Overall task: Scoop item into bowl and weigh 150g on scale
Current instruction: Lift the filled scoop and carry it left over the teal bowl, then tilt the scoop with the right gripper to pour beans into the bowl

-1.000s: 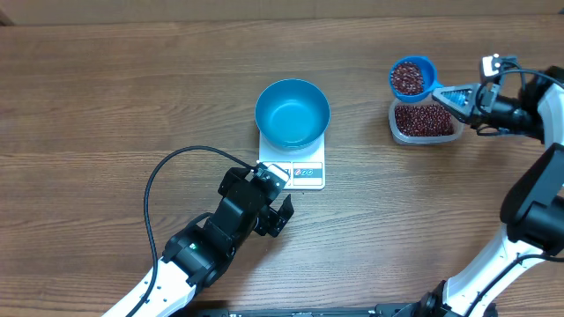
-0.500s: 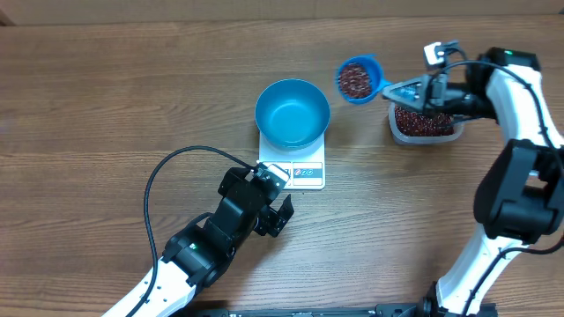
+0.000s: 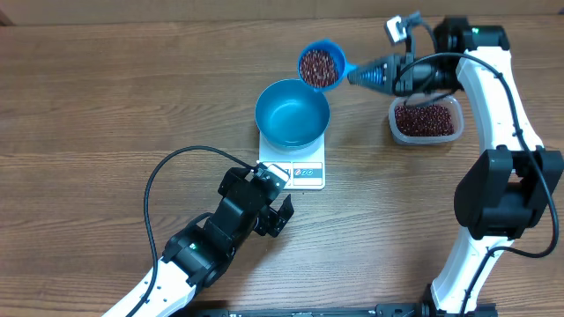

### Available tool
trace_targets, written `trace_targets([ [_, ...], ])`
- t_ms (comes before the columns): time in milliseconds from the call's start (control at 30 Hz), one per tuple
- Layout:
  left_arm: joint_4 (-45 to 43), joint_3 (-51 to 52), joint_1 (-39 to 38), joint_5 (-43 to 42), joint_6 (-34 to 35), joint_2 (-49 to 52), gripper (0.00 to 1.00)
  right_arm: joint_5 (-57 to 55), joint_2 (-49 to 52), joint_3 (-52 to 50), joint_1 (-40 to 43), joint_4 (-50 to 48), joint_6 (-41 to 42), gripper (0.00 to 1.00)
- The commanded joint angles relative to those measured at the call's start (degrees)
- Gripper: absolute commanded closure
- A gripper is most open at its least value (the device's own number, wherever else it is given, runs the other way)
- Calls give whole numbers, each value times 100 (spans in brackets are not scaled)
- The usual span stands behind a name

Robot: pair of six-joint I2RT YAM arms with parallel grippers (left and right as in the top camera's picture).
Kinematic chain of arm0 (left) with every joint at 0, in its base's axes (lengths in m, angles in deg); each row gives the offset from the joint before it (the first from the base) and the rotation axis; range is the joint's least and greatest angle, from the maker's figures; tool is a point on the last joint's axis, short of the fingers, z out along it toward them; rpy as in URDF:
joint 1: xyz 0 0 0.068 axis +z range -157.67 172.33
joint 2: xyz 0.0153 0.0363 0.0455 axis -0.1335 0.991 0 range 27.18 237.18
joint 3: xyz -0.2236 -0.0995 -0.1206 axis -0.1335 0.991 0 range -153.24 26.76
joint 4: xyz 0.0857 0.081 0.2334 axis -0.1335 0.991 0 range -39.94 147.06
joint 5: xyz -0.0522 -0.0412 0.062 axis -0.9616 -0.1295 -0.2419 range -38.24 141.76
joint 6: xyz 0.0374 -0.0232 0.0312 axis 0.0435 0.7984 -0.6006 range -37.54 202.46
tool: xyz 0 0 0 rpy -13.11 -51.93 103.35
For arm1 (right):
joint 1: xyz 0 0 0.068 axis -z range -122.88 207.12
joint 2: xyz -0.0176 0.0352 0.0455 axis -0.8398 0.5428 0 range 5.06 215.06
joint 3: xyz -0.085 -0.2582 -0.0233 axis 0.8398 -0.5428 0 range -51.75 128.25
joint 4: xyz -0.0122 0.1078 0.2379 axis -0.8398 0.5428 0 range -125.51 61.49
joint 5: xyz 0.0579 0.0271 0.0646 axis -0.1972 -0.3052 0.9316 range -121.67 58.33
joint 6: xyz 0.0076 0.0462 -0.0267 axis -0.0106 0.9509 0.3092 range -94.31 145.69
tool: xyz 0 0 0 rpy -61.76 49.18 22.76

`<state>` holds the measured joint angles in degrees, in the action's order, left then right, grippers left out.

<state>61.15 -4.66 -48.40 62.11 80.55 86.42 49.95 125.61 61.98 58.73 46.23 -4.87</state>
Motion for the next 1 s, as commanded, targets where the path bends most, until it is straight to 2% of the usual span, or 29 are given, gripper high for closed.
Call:
trace_targets([
  [0,-13,31,31,57,-66,-44,0,-789,0,540,-149,-625,2079,96],
  [67,-13,31,31,57,-68,-44,0,-1681,0,837,-337,-929,2833,96],
  [100,-13,31,31,57,-68,-44,1,-1858,0,929,-407,-940,2896,96],
  [433,-13,31,31,57,-68,-44,0,-2020,0,1054,-938,-870,2981,96],
  [967,-13,31,31,57,-68,-44,0,-3818,0,1054,-1196,35,3014,96],
])
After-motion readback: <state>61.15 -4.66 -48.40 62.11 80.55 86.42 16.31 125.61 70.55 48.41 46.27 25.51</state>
